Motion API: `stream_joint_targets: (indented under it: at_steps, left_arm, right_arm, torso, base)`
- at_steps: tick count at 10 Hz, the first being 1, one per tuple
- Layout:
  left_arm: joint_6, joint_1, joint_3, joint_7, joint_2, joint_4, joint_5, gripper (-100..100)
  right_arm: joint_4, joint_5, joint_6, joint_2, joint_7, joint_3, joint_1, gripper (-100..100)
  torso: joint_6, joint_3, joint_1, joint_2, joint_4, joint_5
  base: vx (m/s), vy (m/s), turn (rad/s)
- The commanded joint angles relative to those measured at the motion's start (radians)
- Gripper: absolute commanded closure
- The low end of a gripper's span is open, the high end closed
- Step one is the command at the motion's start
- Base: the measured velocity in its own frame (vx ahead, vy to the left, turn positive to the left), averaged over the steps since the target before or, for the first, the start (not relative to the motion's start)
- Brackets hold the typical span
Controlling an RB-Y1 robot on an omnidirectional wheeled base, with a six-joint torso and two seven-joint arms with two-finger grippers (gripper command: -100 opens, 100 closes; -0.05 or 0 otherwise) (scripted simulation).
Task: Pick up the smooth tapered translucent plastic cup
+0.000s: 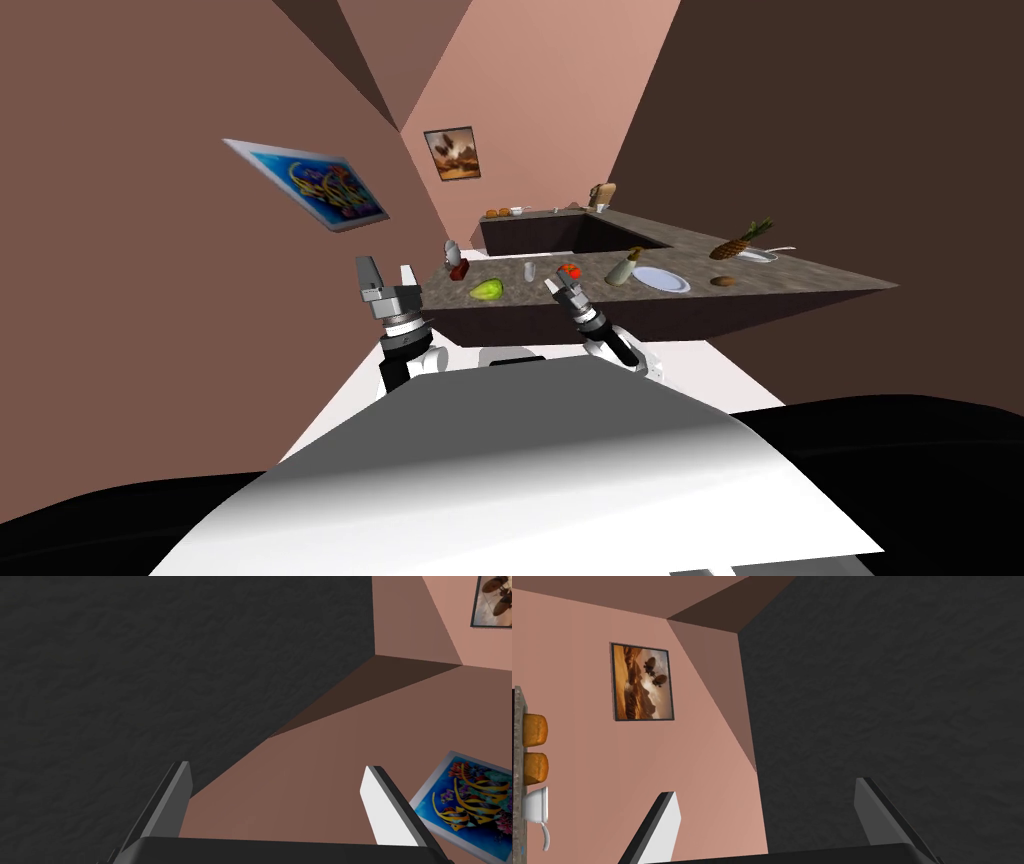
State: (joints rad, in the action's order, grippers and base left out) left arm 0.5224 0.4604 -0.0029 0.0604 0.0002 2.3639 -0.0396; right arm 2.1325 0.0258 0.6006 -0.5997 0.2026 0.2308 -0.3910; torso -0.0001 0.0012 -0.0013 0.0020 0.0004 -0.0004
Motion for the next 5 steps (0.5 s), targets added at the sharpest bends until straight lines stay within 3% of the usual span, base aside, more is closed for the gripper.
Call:
stream_joint_targets:
  at_steps: [1,4,5]
  left_arm:
    - [0.0,0.0,0.0,0.0,0.0,0.0,0.0,0]
    - [0.0,0.0,0.0,0.0,0.0,0.0,0.0,0]
    - [0.0,0.0,0.0,0.0,0.0,0.0,0.0,0]
  right_arm:
    - [-0.007,-0.006,-0.001,-0.044,0.005,0.016,0.005,-100]
    - [-0.058,-0.031,0.018,-0.14,0.028,0.075,0.015,-100]
    - [-0.058,-0.031,0.018,-0.167,0.028,0.075,0.015,-100]
  torso:
    - [0.0,0.0,0.0,0.0,0.0,0.0]
    - [0.0,0.0,0.001,0.0,0.0,0.0]
    - [0.0,0.0,0.001,-0.001,0.0,0.0]
  base:
    - [-0.035,-0.008,0.08]
    - [-0.033,-0.001,0.139]
    - [-0.027,-0.002,0.09]
